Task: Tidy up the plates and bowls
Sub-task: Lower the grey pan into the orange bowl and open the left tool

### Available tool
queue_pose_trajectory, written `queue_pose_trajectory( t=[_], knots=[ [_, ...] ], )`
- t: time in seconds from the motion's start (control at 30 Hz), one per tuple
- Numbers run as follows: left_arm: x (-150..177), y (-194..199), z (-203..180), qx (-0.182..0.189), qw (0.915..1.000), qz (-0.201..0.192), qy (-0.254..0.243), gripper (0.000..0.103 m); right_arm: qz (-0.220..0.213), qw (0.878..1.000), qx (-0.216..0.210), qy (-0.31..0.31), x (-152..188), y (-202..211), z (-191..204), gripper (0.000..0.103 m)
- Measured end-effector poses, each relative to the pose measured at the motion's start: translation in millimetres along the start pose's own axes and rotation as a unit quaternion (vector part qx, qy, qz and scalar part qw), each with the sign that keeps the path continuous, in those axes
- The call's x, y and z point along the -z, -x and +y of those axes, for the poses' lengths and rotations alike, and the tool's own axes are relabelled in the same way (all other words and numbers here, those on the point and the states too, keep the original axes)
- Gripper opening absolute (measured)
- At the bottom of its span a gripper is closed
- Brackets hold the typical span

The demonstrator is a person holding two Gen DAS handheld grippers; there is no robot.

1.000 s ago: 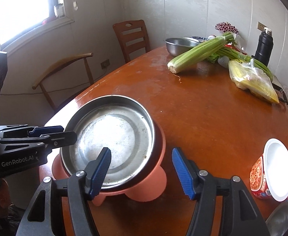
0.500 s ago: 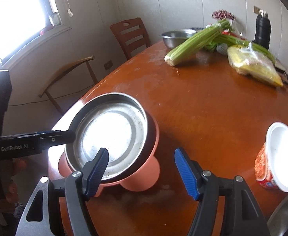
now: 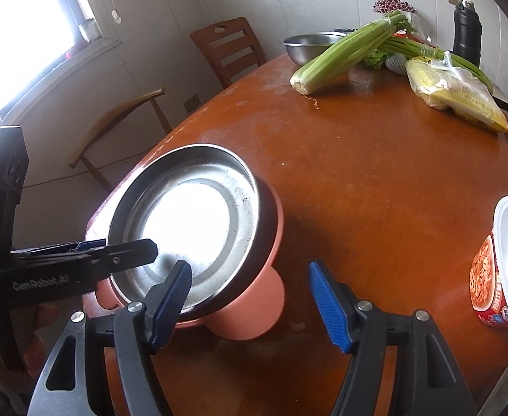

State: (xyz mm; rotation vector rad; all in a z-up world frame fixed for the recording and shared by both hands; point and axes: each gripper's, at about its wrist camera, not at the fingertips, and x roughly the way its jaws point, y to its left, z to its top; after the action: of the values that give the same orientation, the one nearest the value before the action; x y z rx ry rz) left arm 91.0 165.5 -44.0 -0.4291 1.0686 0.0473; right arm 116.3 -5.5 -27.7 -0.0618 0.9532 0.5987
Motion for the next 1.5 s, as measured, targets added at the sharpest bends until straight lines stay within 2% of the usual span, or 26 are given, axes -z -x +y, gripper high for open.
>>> queue_pose_trajectory(
  t=[0.1,0.23,0.9,1.13,1.23,1.5],
  knots=[
    [-1.3,-4.2,-6.8,0.008,0.9999,0.004,-0.004,0.055,-0.002,1.000,0.002,-0.002,0.1,-0.4,-1.8,0.069],
    [-4.9,-10.7,-16.6,-0.004,0.9999,0.004,-0.013,0.055,-0.002,1.000,0.008,-0.007,1.0,-1.2,-5.0,0.069],
    [-26.5,-34.4,-54.9,0.003,0.9994,0.012,-0.031,0.056,-0.010,0.998,0.050,-0.022,-6.9,-2.2,-29.6,0.069],
    [-26.7,-35.3,-55.5,0.000,0.9993,0.001,-0.036,0.057,-0.013,0.998,0.066,-0.022,-7.3,-4.4,-31.6,0.069],
    [-25.0,-30.3,-57.0,-0.018,0.9986,-0.012,-0.048,0.057,-0.023,0.997,0.071,-0.024,-8.3,-0.5,-34.3,0.069],
    [-24.3,-16.8,-50.3,-0.025,0.9984,-0.026,-0.044,0.057,-0.050,0.995,0.075,-0.030,-9.5,11.3,-35.4,0.069]
  ],
)
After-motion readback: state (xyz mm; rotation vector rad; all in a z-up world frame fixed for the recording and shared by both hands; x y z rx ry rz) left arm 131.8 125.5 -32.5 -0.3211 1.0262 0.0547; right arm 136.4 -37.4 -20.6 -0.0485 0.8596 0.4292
